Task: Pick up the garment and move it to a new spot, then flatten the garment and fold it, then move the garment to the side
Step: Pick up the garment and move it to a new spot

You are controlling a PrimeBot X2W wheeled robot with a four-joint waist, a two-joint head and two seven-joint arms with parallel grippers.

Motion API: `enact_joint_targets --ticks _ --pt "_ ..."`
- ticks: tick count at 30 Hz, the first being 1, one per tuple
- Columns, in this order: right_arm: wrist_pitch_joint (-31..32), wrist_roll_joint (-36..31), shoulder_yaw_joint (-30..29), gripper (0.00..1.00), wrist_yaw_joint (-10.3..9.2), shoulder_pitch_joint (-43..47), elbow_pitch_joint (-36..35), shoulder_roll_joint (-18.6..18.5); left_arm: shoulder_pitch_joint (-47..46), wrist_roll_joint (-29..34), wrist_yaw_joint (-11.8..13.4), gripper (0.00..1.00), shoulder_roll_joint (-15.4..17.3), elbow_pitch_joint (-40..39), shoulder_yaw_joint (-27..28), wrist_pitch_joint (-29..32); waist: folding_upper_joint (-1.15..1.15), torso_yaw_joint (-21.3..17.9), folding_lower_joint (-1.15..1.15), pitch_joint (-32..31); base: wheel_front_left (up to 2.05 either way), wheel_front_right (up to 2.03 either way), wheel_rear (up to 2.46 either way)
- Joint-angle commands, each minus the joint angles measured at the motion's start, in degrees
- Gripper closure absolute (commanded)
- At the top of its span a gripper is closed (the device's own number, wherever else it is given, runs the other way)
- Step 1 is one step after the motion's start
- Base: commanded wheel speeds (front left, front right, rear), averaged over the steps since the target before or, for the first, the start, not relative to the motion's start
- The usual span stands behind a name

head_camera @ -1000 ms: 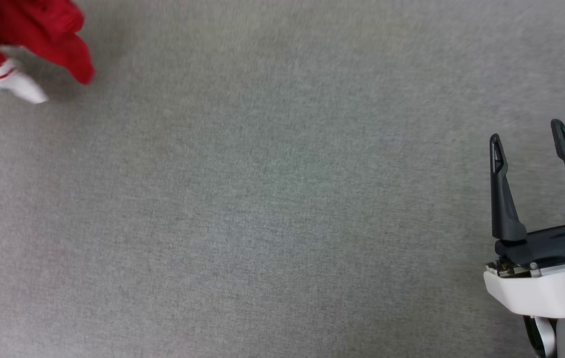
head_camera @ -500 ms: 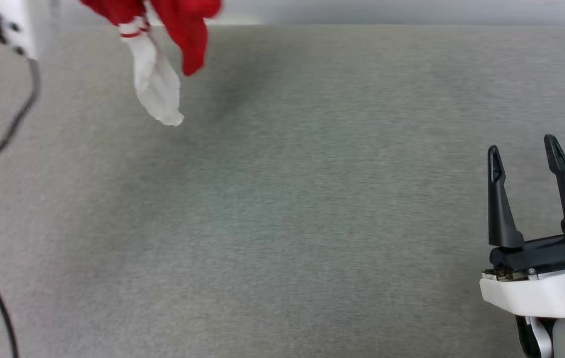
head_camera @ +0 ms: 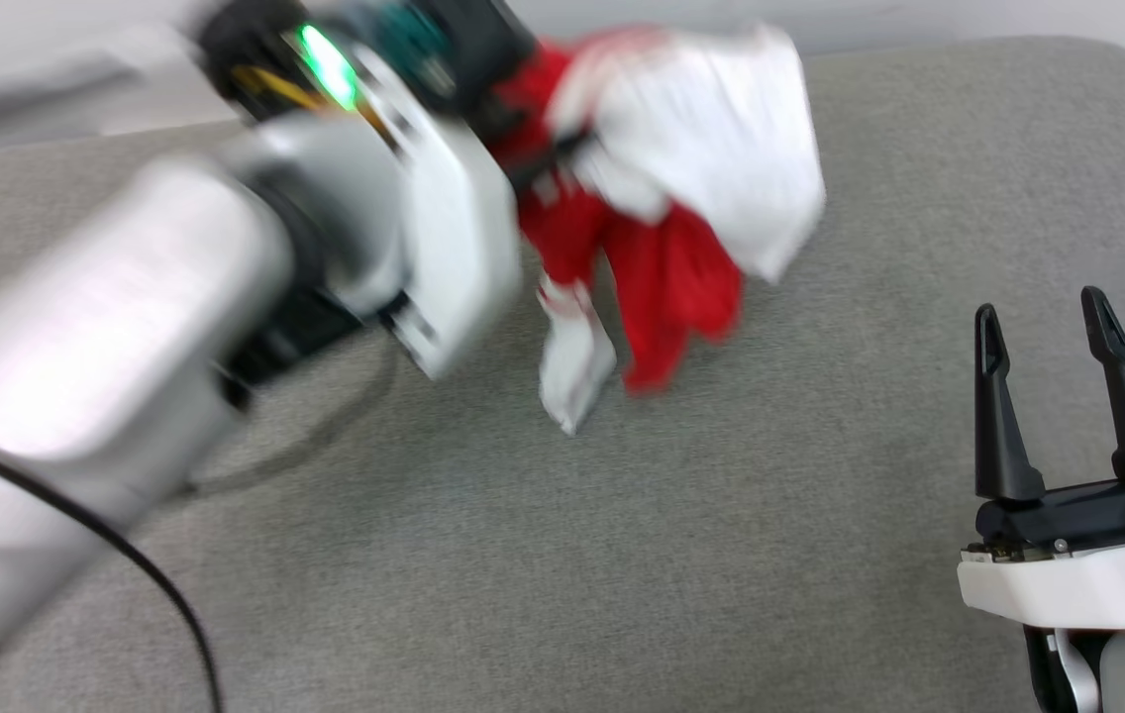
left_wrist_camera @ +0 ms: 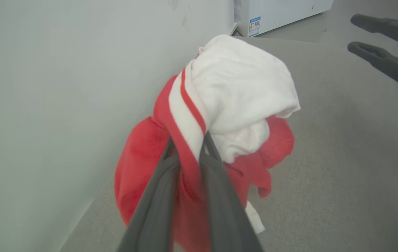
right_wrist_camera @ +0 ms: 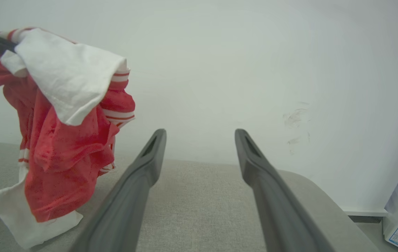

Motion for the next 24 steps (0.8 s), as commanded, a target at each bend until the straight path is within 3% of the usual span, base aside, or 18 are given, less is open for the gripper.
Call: enact_joint_targets --ticks 1,8,9,11,15,20,21,22,24 --pt "-0.1 0.2 -0.1 0.00 -0.03 0.2 0.2 0.2 2.6 0.2 0.2 1.00 -1.6 0.7 -1.5 -0.7 0.00 -0.9 0.01 0.4 0.00 0.00 0.00" --pt "-0.1 0.3 -0.1 0.00 -0.04 -0.8 1.1 0.2 11.2 3.0 0.1 1.00 -9.7 7.7 -10.3 -5.3 0.00 -2.6 0.01 2.0 0.00 0.00 0.00" --pt "-0.1 0.2 -0.4 0.00 -0.04 -0.8 1.5 0.2 14.7 3.7 0.0 1.00 -12.9 11.6 -14.4 -6.5 0.00 -2.9 0.01 2.5 0.00 0.00 0.00" --pt "-0.1 0.2 -0.5 0.00 -0.04 -0.9 1.8 0.2 17.0 4.2 0.0 1.00 -14.8 14.2 -16.2 -7.0 0.00 -3.0 0.01 2.7 0.00 0.00 0.00" --pt "-0.1 0.1 -0.6 0.00 -0.04 -0.8 2.4 0.2 21.4 5.2 -0.1 1.00 -18.5 17.6 -18.2 -7.3 0.00 -3.1 0.01 2.9 0.00 0.00 0.00" --pt "-0.1 -0.2 -0.8 0.00 -0.04 0.0 3.2 0.2 23.2 7.1 -0.2 1.00 -20.7 19.3 -18.5 -9.8 0.00 -2.4 0.01 1.9 0.00 0.00 0.00" --pt "-0.1 -0.2 -0.8 0.00 -0.04 0.2 3.3 0.2 22.7 7.9 -0.2 0.42 -21.1 19.9 -18.5 -11.3 0.00 -2.1 0.01 1.5 0.00 0.00 0.00" --pt "-0.1 -0.4 -0.8 0.00 -0.04 0.5 3.5 0.2 21.8 8.8 -0.1 0.00 -21.3 20.5 -18.4 -13.1 0.00 -1.9 0.01 1.1 0.00 0.00 0.00" --pt "-0.1 -0.6 -0.8 0.00 -0.04 1.2 3.8 0.2 21.0 10.0 0.3 0.00 -22.2 21.1 -17.4 -16.6 0.00 -1.5 0.01 0.0 0.00 0.00 0.00"
